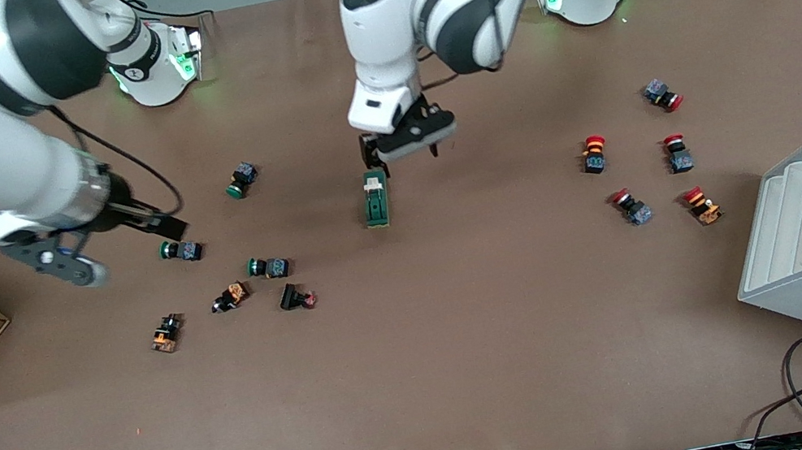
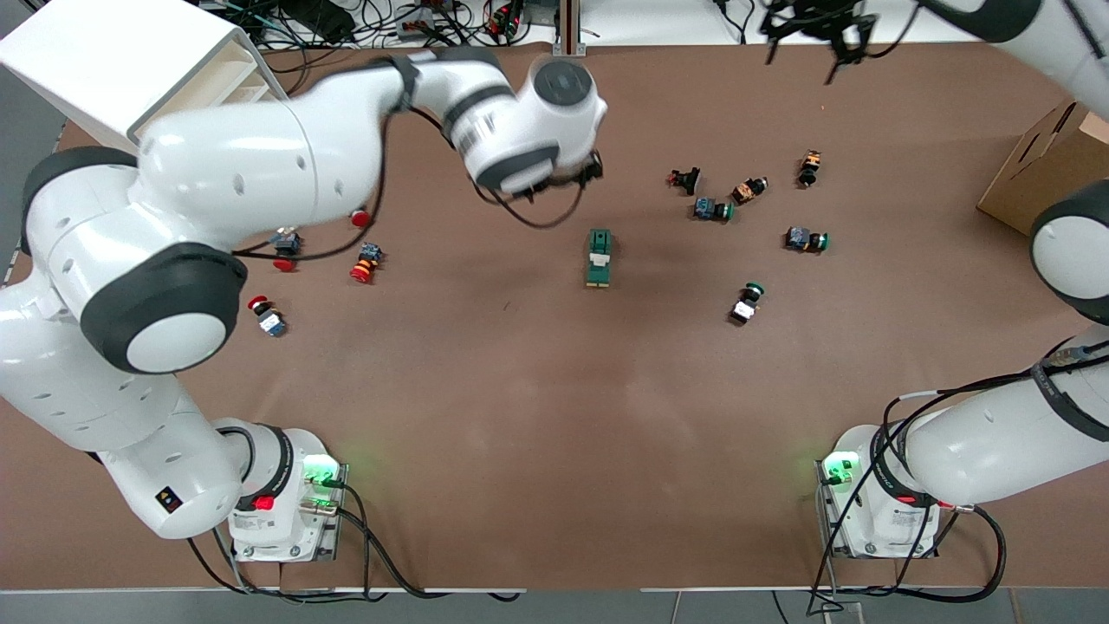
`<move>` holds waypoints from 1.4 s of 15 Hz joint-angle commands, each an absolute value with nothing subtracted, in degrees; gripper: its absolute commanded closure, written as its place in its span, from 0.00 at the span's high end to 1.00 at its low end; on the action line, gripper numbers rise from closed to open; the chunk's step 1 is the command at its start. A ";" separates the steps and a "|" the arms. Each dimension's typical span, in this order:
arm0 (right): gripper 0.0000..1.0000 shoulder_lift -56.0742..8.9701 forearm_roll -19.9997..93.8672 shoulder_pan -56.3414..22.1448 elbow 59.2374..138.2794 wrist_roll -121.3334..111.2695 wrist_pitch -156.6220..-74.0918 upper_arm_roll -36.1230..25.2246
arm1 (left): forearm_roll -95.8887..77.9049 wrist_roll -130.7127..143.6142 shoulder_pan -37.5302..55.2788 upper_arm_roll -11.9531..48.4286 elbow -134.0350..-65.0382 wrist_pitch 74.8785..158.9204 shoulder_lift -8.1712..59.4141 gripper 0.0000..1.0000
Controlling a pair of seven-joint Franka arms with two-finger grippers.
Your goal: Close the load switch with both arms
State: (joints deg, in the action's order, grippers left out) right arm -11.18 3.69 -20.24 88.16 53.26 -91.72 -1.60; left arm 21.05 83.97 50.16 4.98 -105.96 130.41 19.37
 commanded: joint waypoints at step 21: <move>1.00 -23.20 7.91 -45.78 107.48 103.62 -133.93 -2.37 | 92.61 150.54 70.66 5.10 -110.04 122.44 40.69 0.96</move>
